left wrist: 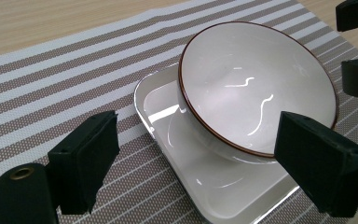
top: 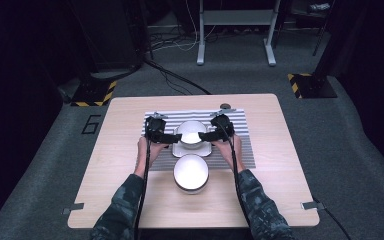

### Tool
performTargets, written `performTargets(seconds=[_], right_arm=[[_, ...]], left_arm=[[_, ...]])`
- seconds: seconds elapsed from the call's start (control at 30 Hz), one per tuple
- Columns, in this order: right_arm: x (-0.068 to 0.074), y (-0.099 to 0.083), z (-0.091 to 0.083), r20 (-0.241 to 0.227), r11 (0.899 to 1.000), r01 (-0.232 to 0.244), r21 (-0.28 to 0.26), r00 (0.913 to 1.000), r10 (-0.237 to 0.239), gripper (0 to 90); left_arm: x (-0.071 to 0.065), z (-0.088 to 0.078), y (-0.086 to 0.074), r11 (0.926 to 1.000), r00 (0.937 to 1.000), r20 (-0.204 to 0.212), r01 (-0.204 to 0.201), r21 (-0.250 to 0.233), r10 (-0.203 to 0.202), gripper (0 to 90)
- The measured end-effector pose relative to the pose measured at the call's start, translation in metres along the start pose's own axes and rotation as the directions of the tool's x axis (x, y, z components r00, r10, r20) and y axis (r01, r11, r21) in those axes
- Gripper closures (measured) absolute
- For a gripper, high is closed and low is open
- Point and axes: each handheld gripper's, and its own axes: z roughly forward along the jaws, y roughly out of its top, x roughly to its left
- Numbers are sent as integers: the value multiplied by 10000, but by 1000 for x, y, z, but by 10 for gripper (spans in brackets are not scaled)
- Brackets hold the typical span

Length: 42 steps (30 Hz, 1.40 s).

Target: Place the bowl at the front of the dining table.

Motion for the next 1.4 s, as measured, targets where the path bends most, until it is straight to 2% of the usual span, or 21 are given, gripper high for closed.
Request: performTargets(seconds=[0.17,0.37,0.57,0.8,0.87,1.1,1.27,1.4], right_arm=[[1,-6,-15,-4,9998,151,-103,9999,-151,55],[1,-18,-34,32,9992,355,-175,9994,-355,36],[2,-27,-49,45,9977,586,-338,9983,-585,31],[1,-39,-63,95,9966,712,-420,9974,-709,35],[-1,-44,-65,155,9961,785,-395,9968,-779,36],[-8,-64,-79,392,9950,863,-500,9957,-844,29],[-12,-78,-89,561,9952,849,-491,9950,-822,16],[-14,-90,-96,714,9948,878,-513,9939,-841,1]], left_arm=[[1,-11,-11,9997,9996,178,-214,-77,216,94],[5,-26,-26,9996,9994,246,-250,-119,253,73],[5,-42,-36,9985,9985,134,-524,-136,526,57],[7,-58,-52,9978,9979,14,-645,-177,645,53],[8,-61,-58,9980,9982,116,-586,-238,589,53],[16,-74,-81,9985,9993,93,-344,-428,349,48],[19,-79,-98,9992,9998,39,-185,-353,187,37],[17,-84,-111,9985,9993,-250,-305,-444,294,14]])
